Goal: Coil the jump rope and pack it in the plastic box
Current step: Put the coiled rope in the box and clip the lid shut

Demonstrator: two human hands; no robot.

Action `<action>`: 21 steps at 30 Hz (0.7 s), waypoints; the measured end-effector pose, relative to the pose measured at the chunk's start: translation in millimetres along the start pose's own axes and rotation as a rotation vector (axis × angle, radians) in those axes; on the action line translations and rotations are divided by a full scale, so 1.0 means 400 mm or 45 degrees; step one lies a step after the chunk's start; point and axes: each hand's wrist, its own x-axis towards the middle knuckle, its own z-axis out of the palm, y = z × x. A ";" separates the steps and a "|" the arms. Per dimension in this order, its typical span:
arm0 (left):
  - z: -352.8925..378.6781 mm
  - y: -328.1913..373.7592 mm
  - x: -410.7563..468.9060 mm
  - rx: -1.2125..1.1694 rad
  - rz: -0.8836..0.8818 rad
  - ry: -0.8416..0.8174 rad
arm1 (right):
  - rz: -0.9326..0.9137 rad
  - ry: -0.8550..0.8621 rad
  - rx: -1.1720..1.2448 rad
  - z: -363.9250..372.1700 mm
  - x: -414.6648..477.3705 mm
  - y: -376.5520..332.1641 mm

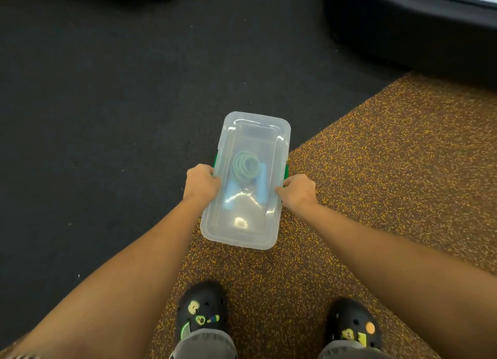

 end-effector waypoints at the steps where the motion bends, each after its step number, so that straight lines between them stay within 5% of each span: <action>1: 0.000 0.001 0.001 0.004 -0.011 -0.012 | 0.000 0.002 0.002 0.001 0.001 0.001; 8: -0.010 -0.001 0.015 -0.022 -0.101 -0.103 | 0.046 -0.078 0.116 -0.002 0.015 0.013; 21: -0.012 -0.047 0.018 -0.769 -0.482 -0.379 | 0.294 -0.439 0.593 -0.029 0.042 0.060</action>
